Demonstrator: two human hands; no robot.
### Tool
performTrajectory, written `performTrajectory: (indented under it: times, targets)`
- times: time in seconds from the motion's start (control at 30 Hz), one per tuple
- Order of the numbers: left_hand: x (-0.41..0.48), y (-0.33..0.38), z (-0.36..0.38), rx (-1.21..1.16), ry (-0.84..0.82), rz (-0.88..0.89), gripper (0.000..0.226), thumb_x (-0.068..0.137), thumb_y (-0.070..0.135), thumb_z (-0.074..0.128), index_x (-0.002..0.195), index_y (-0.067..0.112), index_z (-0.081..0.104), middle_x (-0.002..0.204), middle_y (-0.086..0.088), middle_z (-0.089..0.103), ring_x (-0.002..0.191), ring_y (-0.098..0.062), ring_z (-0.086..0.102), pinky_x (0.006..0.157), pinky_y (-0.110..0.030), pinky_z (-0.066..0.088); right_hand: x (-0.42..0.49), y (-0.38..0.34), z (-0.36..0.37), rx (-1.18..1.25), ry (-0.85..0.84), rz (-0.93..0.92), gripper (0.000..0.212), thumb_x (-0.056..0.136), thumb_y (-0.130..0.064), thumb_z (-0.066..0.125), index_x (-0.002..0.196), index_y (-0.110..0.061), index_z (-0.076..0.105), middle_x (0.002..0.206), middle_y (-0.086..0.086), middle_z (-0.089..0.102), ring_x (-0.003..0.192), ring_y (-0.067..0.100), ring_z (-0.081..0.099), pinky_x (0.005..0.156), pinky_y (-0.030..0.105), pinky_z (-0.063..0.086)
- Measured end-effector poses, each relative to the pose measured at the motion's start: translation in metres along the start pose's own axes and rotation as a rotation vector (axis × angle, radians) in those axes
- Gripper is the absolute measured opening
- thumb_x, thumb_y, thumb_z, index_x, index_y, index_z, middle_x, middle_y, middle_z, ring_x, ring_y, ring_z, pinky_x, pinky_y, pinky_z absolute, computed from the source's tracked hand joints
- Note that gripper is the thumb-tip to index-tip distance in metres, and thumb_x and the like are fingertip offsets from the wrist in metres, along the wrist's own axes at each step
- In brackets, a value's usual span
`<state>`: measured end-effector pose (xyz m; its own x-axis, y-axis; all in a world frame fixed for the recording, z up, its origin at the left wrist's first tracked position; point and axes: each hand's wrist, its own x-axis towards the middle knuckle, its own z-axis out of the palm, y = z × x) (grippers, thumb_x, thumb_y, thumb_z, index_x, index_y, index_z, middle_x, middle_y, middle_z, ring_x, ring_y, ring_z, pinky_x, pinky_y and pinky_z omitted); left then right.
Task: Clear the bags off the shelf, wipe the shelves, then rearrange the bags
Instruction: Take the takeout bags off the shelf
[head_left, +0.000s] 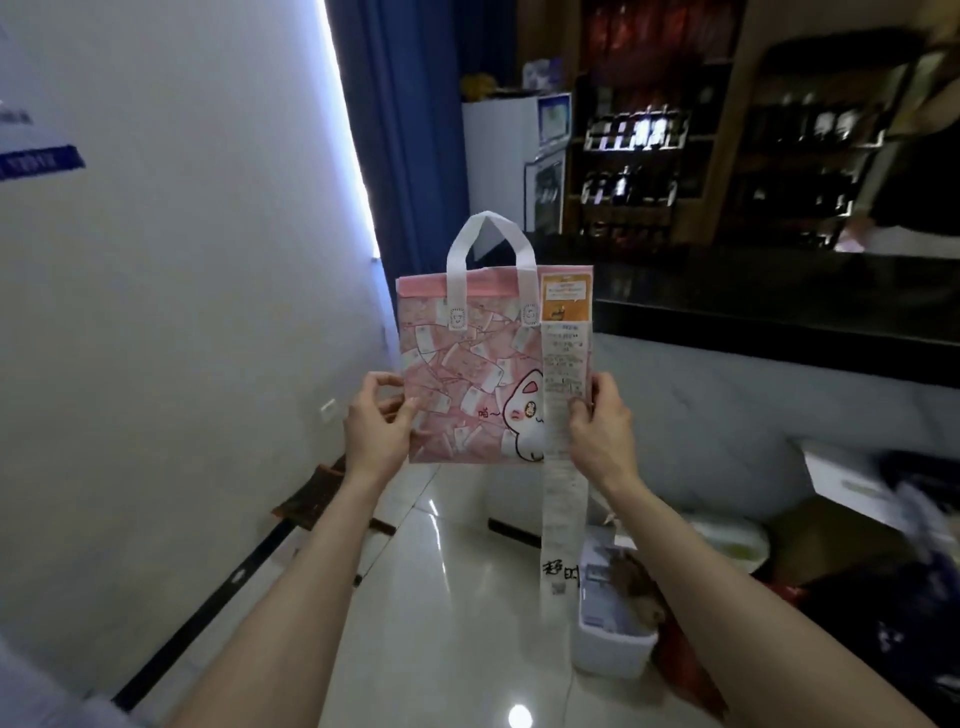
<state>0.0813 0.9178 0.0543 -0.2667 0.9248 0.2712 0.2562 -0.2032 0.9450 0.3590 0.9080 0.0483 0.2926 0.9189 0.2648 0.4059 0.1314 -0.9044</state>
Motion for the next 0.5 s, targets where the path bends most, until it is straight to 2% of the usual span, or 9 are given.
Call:
performTrajectory:
  times: [0.07,0.13,0.2,0.3,0.37,0.43,0.5]
  targets:
    - [0.036,0.007,0.026,-0.014,-0.023,0.053,0.034,0.102,0.008,0.073,0.105,0.040,0.060,0.108,-0.002,0.078,0.087,-0.017,0.082,0.063,-0.040,0.068,0.034,-0.002,-0.006,-0.016,0.034,-0.008,0.024,0.104,-0.009,0.048,0.124,-0.020,0.054,0.119,0.000,0.072,0.102,0.021,0.069,0.083,0.035,0.057]
    - [0.076,0.009,0.048,-0.004,-0.042,0.123,0.035,0.101,0.013,0.075,0.107,0.044,0.060,0.107,0.005,0.077,0.092,-0.006,0.080,0.063,-0.029,0.066,0.070,-0.002,-0.006,-0.037,0.056,-0.022,0.025,0.102,-0.007,0.046,0.124,-0.019,0.052,0.120,0.003,0.072,0.105,0.024,0.069,0.086,0.041,0.059]
    - [0.121,0.007,0.066,-0.020,-0.076,0.162,0.034,0.101,0.018,0.075,0.108,0.046,0.059,0.106,0.007,0.077,0.093,-0.005,0.079,0.065,-0.031,0.067,0.111,-0.002,0.000,-0.064,0.099,-0.044,0.025,0.102,-0.004,0.046,0.122,-0.018,0.051,0.118,0.005,0.071,0.103,0.026,0.069,0.085,0.044,0.060]
    - [0.200,-0.003,0.089,-0.061,-0.114,0.192,0.033,0.101,0.017,0.074,0.107,0.046,0.059,0.111,0.001,0.080,0.098,-0.021,0.081,0.071,-0.047,0.069,0.175,-0.004,0.022,-0.072,0.161,-0.109,0.029,0.103,-0.003,0.047,0.127,-0.020,0.047,0.116,0.000,0.070,0.097,0.018,0.067,0.079,0.032,0.059]
    - [0.254,-0.008,0.103,-0.072,-0.127,0.223,0.034,0.101,0.014,0.073,0.108,0.044,0.059,0.110,0.001,0.080,0.099,-0.021,0.081,0.071,-0.051,0.069,0.215,-0.006,0.040,-0.086,0.210,-0.134,0.031,0.104,-0.004,0.048,0.130,-0.021,0.044,0.113,-0.004,0.068,0.094,0.016,0.068,0.072,0.024,0.056]
    - [0.305,-0.009,0.119,-0.067,-0.159,0.247,0.035,0.101,0.013,0.072,0.114,0.043,0.059,0.111,0.005,0.080,0.100,-0.017,0.081,0.073,-0.050,0.069,0.254,-0.008,0.058,-0.087,0.271,-0.137,0.036,0.105,-0.006,0.048,0.134,-0.025,0.039,0.112,-0.006,0.067,0.091,0.017,0.072,0.066,0.021,0.056]
    - [0.350,-0.010,0.134,-0.082,-0.189,0.269,0.038,0.101,0.010,0.071,0.122,0.039,0.059,0.110,0.009,0.080,0.098,-0.014,0.081,0.070,-0.046,0.069,0.289,-0.012,0.071,-0.086,0.304,-0.172,0.054,0.105,-0.006,0.046,0.147,-0.034,0.028,0.112,-0.009,0.068,0.086,0.013,0.074,0.058,0.016,0.053]
